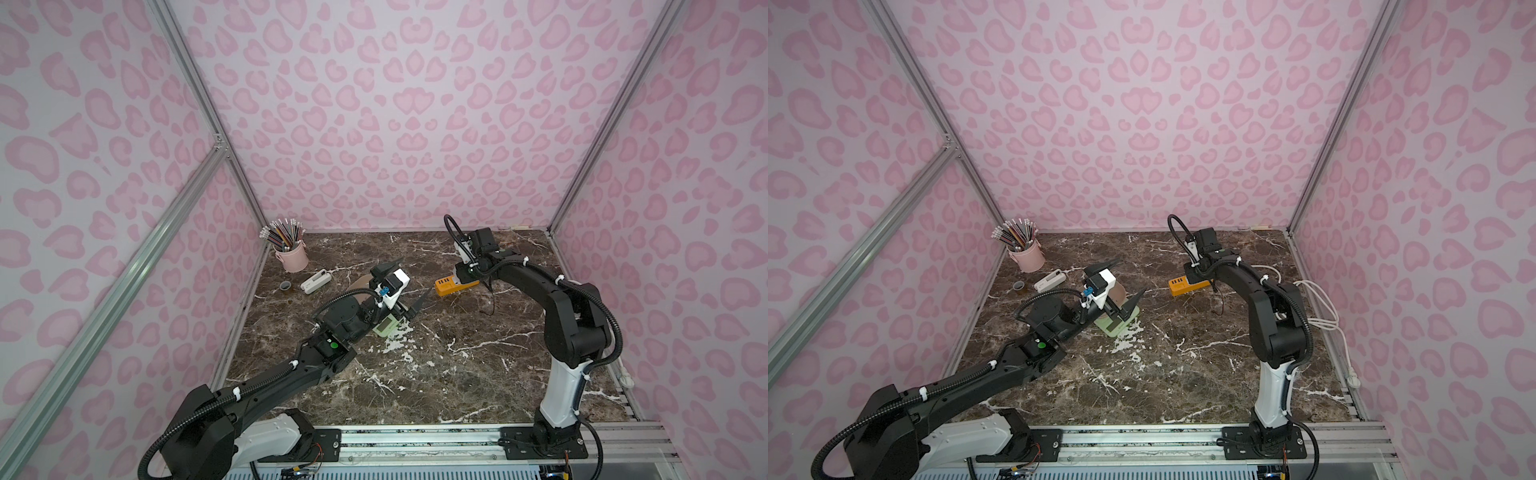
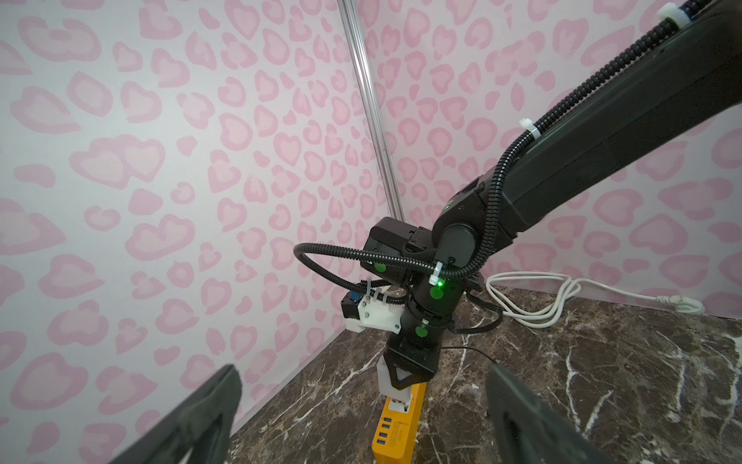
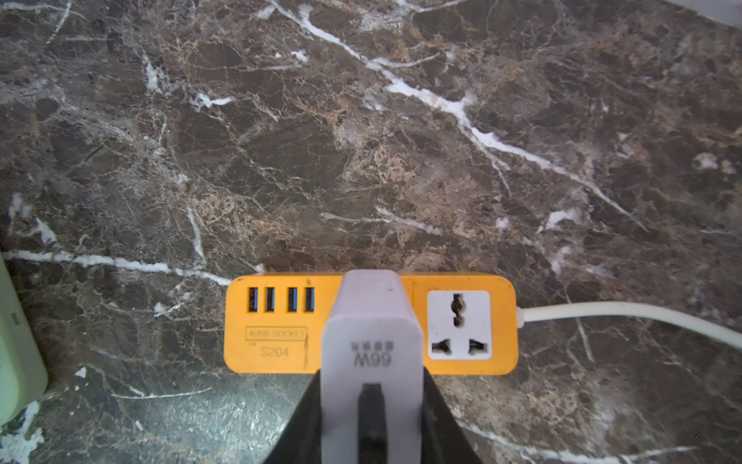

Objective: Charge the electronic scale
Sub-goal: Insert the plug into the socket.

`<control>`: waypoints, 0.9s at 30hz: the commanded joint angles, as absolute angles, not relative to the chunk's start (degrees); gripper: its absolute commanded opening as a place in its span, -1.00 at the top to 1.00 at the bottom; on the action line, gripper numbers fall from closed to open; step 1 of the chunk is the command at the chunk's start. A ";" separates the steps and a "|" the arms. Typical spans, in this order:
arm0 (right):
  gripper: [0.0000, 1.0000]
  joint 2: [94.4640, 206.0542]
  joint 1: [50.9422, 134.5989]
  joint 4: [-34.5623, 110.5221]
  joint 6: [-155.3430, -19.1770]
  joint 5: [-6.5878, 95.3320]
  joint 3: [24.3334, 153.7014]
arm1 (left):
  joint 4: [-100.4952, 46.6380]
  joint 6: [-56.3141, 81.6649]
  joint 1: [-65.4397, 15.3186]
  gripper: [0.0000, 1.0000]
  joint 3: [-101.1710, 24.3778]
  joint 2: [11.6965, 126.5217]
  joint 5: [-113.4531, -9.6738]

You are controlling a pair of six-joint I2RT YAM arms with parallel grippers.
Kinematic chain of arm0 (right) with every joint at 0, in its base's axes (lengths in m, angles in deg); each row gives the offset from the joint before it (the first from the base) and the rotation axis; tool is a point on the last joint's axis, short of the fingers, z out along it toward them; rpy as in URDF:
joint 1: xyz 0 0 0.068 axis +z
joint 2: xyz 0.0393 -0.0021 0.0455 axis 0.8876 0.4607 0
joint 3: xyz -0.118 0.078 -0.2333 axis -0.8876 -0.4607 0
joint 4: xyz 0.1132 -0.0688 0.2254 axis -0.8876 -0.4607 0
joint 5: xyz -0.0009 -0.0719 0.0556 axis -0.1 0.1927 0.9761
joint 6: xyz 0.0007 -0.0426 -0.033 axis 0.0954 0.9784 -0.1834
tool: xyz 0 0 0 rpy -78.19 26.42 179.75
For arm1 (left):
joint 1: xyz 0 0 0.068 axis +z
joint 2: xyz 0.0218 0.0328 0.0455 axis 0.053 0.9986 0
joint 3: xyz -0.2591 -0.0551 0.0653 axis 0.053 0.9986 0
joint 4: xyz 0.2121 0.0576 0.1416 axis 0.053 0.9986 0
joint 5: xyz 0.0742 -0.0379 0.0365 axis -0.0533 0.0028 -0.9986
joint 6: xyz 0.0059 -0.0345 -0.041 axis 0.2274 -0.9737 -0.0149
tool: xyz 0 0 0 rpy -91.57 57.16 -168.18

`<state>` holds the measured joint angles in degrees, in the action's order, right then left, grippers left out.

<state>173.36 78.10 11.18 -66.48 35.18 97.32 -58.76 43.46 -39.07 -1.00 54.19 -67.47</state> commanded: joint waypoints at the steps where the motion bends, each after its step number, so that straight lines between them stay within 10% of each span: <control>1: 0.84 174.28 78.24 7.64 -66.38 36.51 97.87 | -59.22 43.87 -39.06 -0.94 -0.97 54.06 -67.65; 27: 0.83 176.47 78.61 1.13 -65.80 34.93 100.36 | -59.35 44.31 -39.01 -0.93 -1.18 55.89 -67.88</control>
<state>175.17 78.32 5.22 -66.41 36.49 99.51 -58.78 43.89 -39.09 -0.95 55.65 -67.66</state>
